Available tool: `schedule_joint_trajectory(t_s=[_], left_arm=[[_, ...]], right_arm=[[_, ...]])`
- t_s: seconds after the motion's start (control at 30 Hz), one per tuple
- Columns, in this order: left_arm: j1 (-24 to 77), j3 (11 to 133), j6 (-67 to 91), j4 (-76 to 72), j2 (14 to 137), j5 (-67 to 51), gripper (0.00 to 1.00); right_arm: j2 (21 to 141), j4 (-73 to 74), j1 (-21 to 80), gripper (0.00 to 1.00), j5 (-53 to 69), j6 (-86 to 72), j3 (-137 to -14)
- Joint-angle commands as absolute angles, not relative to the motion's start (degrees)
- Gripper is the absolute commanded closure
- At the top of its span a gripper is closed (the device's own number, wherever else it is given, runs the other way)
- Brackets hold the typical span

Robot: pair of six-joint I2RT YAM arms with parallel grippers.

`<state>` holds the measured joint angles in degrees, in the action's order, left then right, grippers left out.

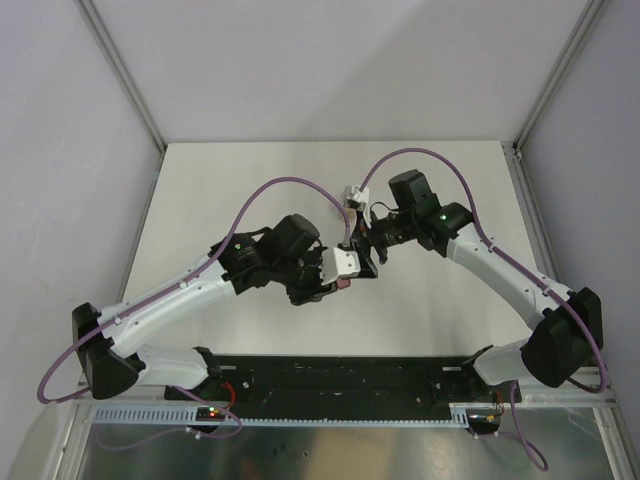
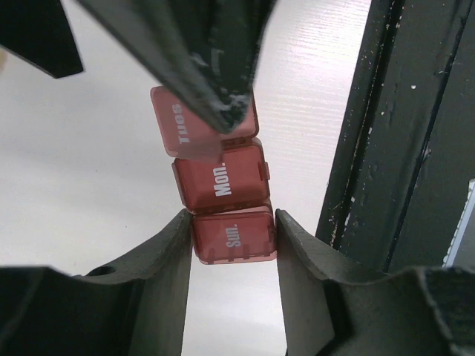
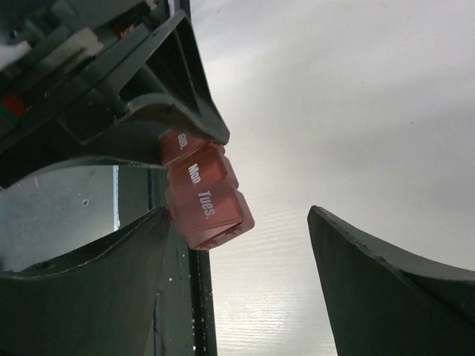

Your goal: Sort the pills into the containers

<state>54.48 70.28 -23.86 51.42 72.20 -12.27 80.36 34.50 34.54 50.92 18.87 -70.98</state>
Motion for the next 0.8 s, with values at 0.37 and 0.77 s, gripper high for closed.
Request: schedule_joint_trajectory(t_s=[0.37, 0.77], left_arm=[[56.05, 69.25, -24.1, 49.0, 70.23, -13.11, 1.0], [56.85, 68.85, -24.5, 49.02, 70.16, -12.21, 1.0]], right_arm=[[81.52, 27.91, 32.71, 0.2, 46.45, 13.67, -73.79], [84.35, 25.98, 32.84, 0.21, 42.22, 11.32, -73.79]])
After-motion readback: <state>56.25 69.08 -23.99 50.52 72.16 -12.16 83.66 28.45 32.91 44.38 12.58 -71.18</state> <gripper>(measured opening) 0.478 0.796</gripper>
